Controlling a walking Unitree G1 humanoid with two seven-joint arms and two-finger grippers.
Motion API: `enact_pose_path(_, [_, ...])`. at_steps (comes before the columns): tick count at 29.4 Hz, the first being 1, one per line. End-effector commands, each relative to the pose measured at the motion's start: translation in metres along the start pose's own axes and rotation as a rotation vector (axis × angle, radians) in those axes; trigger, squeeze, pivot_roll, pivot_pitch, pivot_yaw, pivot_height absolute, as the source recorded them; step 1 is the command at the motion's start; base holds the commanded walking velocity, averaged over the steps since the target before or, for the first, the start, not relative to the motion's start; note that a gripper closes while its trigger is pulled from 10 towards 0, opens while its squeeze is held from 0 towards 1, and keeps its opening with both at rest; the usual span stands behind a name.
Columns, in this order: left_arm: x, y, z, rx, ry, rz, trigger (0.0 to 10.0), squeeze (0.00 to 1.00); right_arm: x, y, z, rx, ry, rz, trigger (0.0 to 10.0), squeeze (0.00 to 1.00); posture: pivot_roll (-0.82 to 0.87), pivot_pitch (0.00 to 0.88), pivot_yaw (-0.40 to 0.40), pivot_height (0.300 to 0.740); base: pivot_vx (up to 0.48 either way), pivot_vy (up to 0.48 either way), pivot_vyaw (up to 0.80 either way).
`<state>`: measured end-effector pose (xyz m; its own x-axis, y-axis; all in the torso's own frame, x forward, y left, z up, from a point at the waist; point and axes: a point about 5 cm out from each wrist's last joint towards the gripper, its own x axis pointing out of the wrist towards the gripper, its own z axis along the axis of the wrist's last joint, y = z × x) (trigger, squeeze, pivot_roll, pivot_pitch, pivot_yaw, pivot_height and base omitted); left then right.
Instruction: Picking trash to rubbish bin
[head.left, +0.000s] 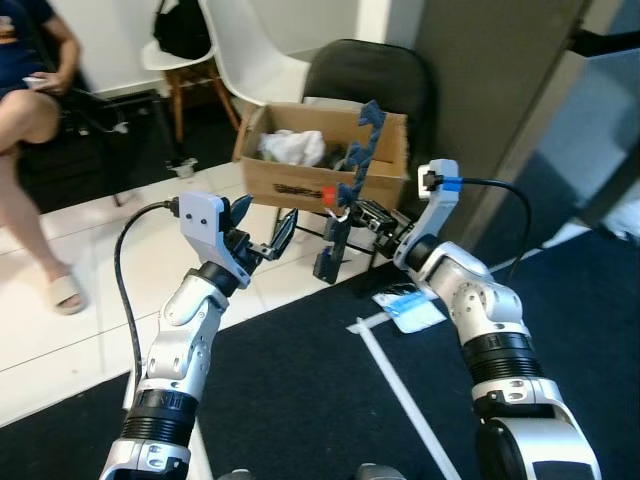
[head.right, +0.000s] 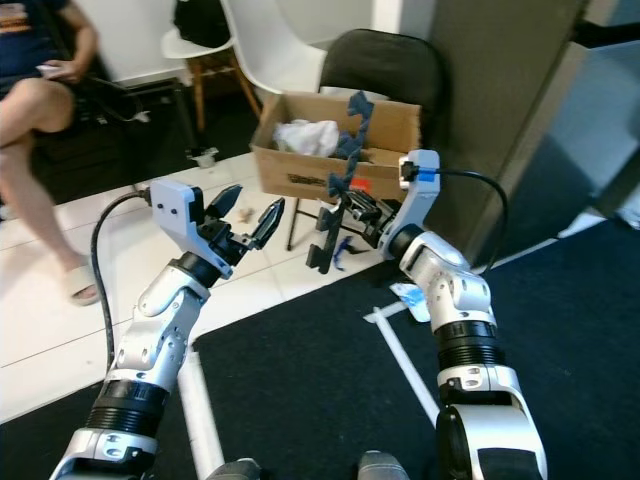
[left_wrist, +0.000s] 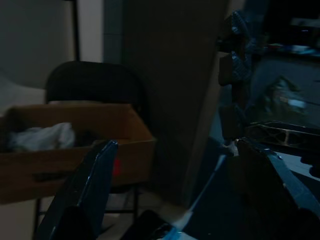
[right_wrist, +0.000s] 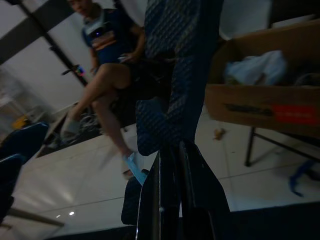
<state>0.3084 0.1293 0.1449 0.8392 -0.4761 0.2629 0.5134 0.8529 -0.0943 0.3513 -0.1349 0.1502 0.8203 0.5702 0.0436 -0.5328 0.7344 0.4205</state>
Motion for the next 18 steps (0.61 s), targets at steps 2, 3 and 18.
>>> enact_pose_path(2, [-0.0006,0.0000,0.0010,-0.001,-0.010,-0.002,10.0,0.00,0.0031,0.0036,-0.0023,0.012,0.003,0.012,10.0,0.00,-0.04,0.000,-0.017,0.740,0.480,0.000,0.00])
enact_pose_path(3, [-0.0006,-0.0001,0.0011,-0.002,-0.011,-0.003,10.0,0.00,0.0031,0.0036,-0.0023,0.012,0.003,0.012,10.0,0.00,-0.04,0.000,-0.017,0.740,0.480,0.000,0.00])
enact_pose_path(18, [-0.0009,-0.0010,0.0018,-0.004,-0.017,-0.010,10.0,0.00,0.0030,0.0036,-0.0021,0.007,0.004,0.012,10.0,0.00,-0.04,0.000,-0.016,0.740,0.480,0.000,0.00])
